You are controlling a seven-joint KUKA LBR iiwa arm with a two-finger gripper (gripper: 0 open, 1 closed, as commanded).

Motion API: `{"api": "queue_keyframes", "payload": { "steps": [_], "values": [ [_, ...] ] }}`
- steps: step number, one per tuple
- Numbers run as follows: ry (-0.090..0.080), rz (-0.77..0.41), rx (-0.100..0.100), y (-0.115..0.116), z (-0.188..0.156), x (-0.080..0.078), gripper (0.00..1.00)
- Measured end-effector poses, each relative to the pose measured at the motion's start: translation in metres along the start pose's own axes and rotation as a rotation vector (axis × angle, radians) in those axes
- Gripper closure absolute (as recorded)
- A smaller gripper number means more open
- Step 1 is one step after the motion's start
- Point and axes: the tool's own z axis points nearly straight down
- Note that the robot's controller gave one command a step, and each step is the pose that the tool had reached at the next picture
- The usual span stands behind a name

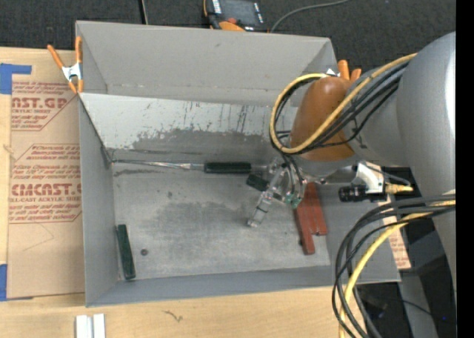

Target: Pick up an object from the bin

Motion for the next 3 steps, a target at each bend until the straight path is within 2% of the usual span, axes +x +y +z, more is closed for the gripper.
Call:
{"api": "queue_keyframes", "payload": {
  "steps": [1, 2, 3],
  "values": [
    [-0.003, 0.0, -0.001, 0.001, 0.0, 0.0, 0.0],
    [-0.004, 0.0, -0.001, 0.001, -0.001, -0.001, 1.0],
    [-0.009, -0.001, -0.004, 0.002, -0.07, -0.002, 1.0]
  ]
}}
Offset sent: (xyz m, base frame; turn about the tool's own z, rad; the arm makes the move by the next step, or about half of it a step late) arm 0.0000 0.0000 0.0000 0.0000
